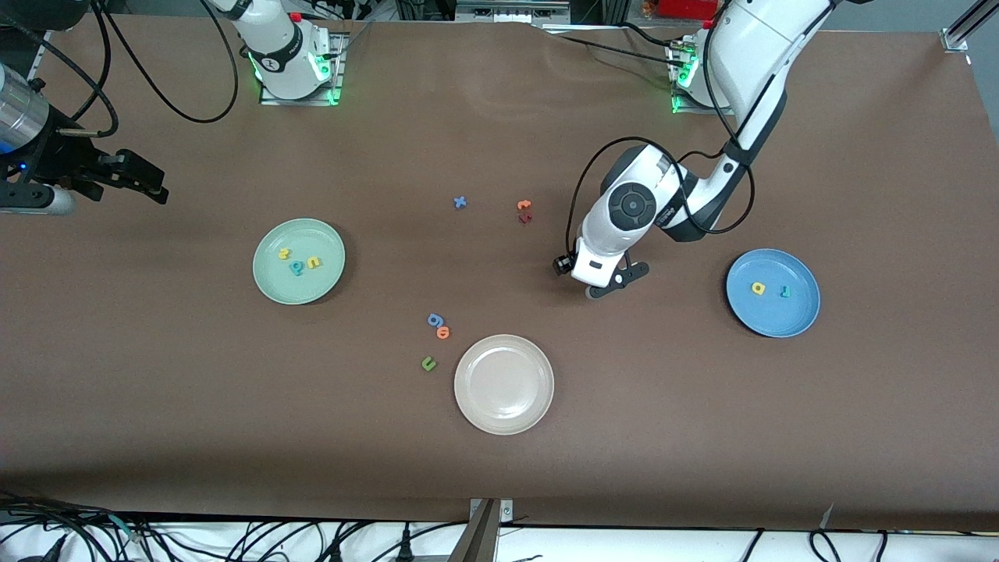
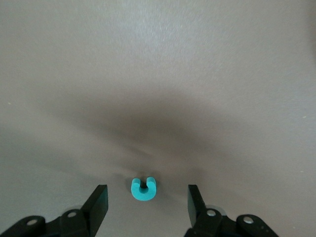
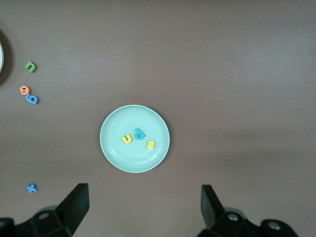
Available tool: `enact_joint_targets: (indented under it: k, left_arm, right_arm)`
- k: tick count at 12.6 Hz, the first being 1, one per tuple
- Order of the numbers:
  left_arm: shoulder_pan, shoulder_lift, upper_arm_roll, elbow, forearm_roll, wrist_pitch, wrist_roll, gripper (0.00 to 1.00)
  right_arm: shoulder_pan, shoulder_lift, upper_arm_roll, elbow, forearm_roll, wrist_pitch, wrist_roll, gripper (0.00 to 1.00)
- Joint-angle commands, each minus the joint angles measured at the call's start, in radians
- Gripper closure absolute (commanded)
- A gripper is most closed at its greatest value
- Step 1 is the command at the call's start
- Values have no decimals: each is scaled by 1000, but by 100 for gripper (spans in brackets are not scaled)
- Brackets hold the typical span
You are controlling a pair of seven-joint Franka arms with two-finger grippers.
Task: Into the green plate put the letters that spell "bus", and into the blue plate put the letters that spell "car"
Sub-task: 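Reach and grasp another central letter with the left gripper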
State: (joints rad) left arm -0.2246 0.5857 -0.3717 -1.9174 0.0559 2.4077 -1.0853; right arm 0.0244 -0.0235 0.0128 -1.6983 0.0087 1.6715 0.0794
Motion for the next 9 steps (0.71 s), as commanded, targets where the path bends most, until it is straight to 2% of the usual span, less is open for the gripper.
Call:
enact_joint_targets:
  k: [1,5,9]
  left_arm:
    - [-27,49,5,26,-10,53,-18,27]
    - [-27,56,5,21,-5,56,-22,32]
    - [-27,48,5,-28,106,51,-22,33]
  right_arm:
    - [5,-12,-4,2,2,-4,2,0]
    - [5,-12,-4,2,2,-4,0,0]
    - [5,-12,-4,2,1,-4,2,0]
